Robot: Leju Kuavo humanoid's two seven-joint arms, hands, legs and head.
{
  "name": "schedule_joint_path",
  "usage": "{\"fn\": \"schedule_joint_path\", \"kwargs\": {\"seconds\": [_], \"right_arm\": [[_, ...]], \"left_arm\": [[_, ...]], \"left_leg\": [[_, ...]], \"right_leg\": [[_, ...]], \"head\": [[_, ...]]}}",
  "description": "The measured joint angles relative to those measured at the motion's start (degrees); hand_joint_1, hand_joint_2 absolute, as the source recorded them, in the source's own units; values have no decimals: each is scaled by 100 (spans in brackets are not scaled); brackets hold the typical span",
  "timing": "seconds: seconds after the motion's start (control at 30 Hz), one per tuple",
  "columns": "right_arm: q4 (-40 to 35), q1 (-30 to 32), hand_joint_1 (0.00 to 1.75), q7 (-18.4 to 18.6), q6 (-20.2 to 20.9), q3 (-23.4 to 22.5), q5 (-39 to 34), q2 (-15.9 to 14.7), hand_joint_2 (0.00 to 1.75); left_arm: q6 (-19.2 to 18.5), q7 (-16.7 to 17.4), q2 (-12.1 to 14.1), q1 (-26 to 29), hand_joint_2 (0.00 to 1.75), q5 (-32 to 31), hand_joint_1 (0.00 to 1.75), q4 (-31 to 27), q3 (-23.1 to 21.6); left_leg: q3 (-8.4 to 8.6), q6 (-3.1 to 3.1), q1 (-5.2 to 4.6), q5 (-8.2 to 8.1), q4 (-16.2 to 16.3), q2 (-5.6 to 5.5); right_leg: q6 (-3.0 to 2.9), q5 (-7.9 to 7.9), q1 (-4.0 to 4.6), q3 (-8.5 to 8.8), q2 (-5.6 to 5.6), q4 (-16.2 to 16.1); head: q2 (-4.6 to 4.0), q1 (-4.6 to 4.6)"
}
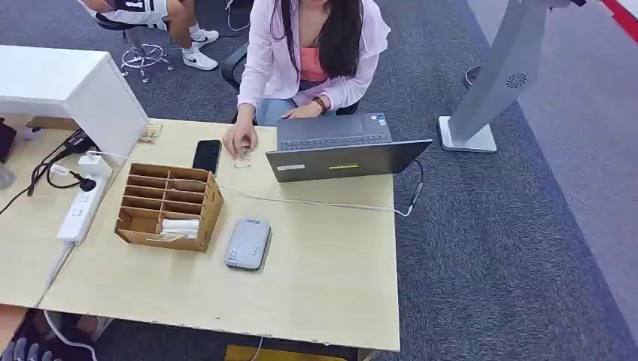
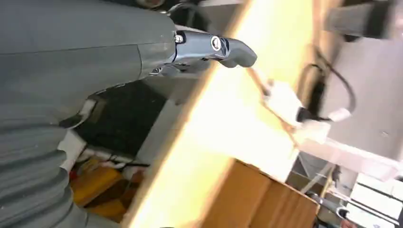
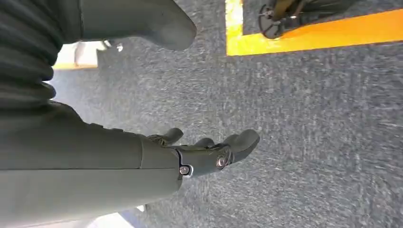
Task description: Pass the card to the sensor for recognition and then transmit it.
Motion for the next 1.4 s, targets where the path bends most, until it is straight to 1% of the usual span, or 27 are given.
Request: {"fn": "schedule_joint_path", "kwargs": {"seconds": [0.13, 0.17, 0.37, 0.57, 0.6, 0.67, 0.9, 0.93, 0.97, 1.03, 1.07, 1.2, 1.23, 1.4], "right_arm": [[7, 1, 0, 103, 91, 17, 185, -2, 175], [9, 0, 0, 125, 105, 20, 227, -2, 0], [22, 0, 0, 164, 212, 39, 424, -15, 0], [24, -1, 0, 192, 297, 52, 586, -35, 0], [24, -2, 0, 199, 310, 55, 605, -39, 175], [24, -1, 0, 201, 323, 57, 666, -46, 175], [24, -1, 0, 201, 323, 57, 679, -46, 175], [24, -1, 0, 203, 330, 57, 719, -50, 175], [26, -1, 0, 203, 337, 57, 732, -50, 175], [28, -1, 0, 238, 415, 57, 925, -63, 175], [31, -2, 0, 251, 444, 57, 1034, -72, 175], [35, 1, 0, 267, 514, 57, 1204, -83, 175], [39, 0, 0, 269, 520, 57, 1248, -85, 175], [52, 1, 0, 319, 581, 55, 1451, -105, 175]], "left_arm": [[469, 116, 129, -297, 175, -355, 0, -327, -323], [566, 122, 161, -375, 175, -446, 0, -364, -410], [1212, 428, 378, -903, 175, -1304, 0, -419, -937], [1643, 728, 568, -1475, 175, -2180, 0, -380, -1398], [1713, 772, 606, -1574, 175, -2328, 0, -358, -1478], [1859, 891, 677, -1779, 175, -2650, 0, -308, -1652], [1881, 909, 689, -1815, 175, -2698, 0, -301, -1678], [1982, 964, 745, -1961, 175, -2926, 0, -253, -1800], [2017, 995, 765, -2020, 175, -2997, 0, -235, -1854], [2444, 1323, 1006, -2564, 175, -3946, 0, -104, -2291], [2662, 1493, 1229, -2802, 175, -4429, 0, -78, -2581], [2989, 1740, 1538, -2948, 175, -5078, 0, -122, -2904], [3079, 1803, 1649, -2973, 175, -5238, 0, -139, -2981], [3516, 2081, 2078, -3000, 175, -5953, 0, -325, -3289]], "left_leg": [[0, -2, 0, 2, 0, 1], [0, -2, 0, 2, 0, 1], [0, -2, 0, 6, 3, 1], [-1, -2, -1, 6, 3, 2], [-1, -2, -1, 6, 3, 2], [-1, -2, -1, 6, 3, 3], [0, -2, -1, 6, 3, 3], [-1, -3, -1, 7, 3, 3], [-1, -3, -1, 7, 4, 3], [-3, -3, 0, 7, 4, 10], [-4, -3, 0, 7, 4, 10], [-4, -3, 0, 7, 4, 12], [-5, -3, 0, 7, 4, 11], [-5, -3, 2, 7, 3, 11]], "right_leg": [[0, 3, 0, 9, 2, 1], [-1, 4, 0, 10, 2, 1], [-3, 7, 0, 8, 5, 1], [-3, 7, 0, 7, 6, 1], [-3, 7, 0, 7, 6, 1], [-3, 8, 0, 7, 8, 1], [-3, 8, 0, 6, 8, 1], [-3, 9, 0, 6, 8, 1], [-3, 9, 0, 6, 8, 1], [-3, 10, 1, 2, 13, 4], [-3, 10, 0, 3, 13, 5], [-3, 10, 1, 1, 16, 5], [-3, 10, 2, 1, 16, 5], [-4, 9, 2, 0, 16, 5]], "head": [[0, -2], [0, 0], [0, 0], [0, 0], [0, -2], [0, -2], [0, -2], [0, -2], [0, -2], [0, 0], [0, -4], [0, 0], [0, 0], [0, -2]]}}
